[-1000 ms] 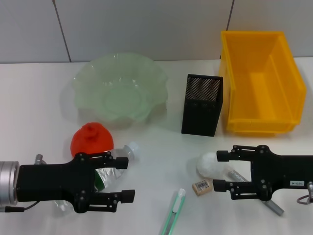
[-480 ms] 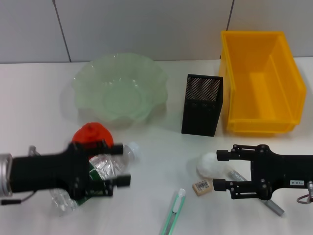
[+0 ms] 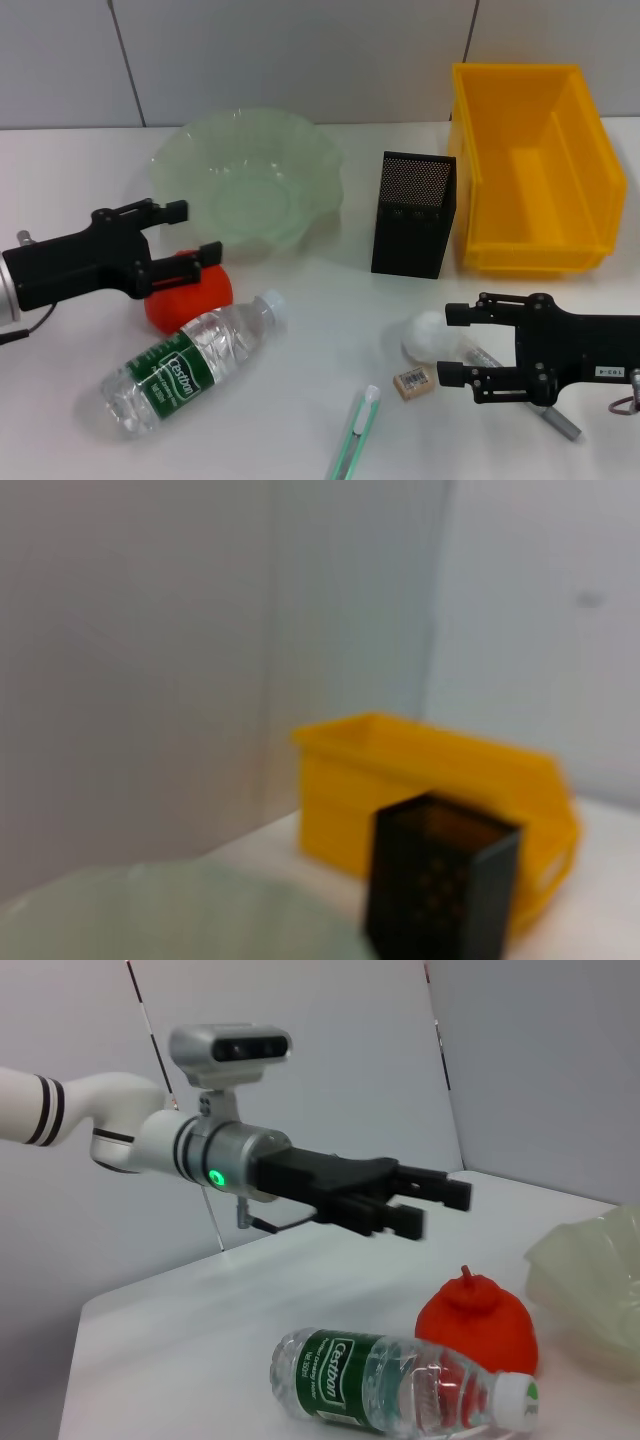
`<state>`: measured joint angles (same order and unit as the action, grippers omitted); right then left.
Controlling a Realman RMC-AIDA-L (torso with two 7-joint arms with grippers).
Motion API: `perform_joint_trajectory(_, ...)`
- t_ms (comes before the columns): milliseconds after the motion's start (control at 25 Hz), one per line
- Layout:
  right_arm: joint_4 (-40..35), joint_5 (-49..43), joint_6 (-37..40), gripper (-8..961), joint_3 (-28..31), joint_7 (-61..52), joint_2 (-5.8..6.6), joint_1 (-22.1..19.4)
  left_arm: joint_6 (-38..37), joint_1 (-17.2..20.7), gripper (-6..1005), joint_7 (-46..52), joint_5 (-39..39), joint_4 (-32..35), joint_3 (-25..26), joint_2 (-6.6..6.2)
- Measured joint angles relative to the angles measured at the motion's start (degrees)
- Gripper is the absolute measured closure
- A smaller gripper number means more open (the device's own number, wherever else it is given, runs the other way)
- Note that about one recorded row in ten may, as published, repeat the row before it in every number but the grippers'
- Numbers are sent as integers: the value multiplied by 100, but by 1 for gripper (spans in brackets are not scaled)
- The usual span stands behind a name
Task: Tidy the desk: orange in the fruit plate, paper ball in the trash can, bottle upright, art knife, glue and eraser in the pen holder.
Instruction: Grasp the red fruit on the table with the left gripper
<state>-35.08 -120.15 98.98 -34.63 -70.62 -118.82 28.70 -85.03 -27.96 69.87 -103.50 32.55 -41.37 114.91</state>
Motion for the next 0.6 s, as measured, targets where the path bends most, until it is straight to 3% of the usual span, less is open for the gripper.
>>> perform_joint_trajectory(200, -12, 1, 21, 187, 8, -3, 0, -35, 870, -6, 224, -8, -234, 5, -59, 68)
perform_joint_trajectory(600, -12, 0, 4, 188, 9, 4, 0, -53, 1483, -83, 231, 28, -736, -40, -56, 265)
